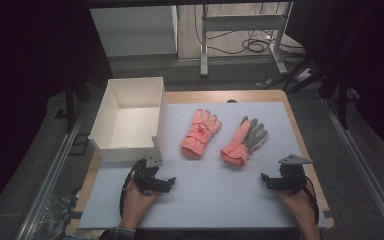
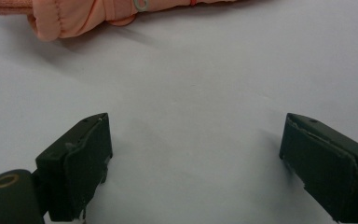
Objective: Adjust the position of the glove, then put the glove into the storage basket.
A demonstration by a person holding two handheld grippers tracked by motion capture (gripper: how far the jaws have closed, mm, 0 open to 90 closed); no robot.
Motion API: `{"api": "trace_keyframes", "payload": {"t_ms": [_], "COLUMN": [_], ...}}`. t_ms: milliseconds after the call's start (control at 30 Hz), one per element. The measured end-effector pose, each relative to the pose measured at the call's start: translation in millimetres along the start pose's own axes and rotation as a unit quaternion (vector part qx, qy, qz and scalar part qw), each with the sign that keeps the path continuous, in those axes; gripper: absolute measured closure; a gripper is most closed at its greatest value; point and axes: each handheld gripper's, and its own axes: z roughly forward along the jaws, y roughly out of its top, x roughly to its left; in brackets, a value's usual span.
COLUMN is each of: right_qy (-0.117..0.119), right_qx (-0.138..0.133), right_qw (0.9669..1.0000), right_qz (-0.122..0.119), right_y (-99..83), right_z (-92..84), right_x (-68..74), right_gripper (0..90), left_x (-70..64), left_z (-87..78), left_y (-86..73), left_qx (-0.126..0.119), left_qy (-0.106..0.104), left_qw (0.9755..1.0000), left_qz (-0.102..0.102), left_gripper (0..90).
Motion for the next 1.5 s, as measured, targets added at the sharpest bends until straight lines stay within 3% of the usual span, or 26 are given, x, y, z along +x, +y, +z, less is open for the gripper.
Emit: {"api": "trace_keyframes", "payload": {"t_ms": [767, 933, 1267, 1500], "right_qy": [0.002, 0.008, 0.031, 0.051], "right_qx": [0.001, -0.005, -0.034, -0.048], "right_qw": [1.0, 1.0, 0.9989, 0.9974], "right_qz": [0.001, 0.001, 0.011, 0.013], "right_y": [0.9, 2.7, 40.7, 73.4], "right_z": [-0.4, -2.8, -8.1, 1.0], "right_x": [-0.1, 0.8, -0.2, -7.4], "right_gripper": [9.8, 19.2, 32.4, 43.3], "left_x": [-0.3, -0.3, -0.1, -0.2], "left_z": [0.0, 0.0, -0.1, 0.0], "left_y": [-0.1, -0.1, -0.1, -0.2], "left_qx": [0.0, 0.0, 0.0, 0.0], "left_qy": [0.001, 0.001, 0.001, 0.0], "left_qw": [1.0, 1.0, 1.0, 1.0], "left_qz": [-0.001, -0.001, 0.0, -0.001], "left_gripper": [1.0, 1.0, 1.1, 1.1]}}
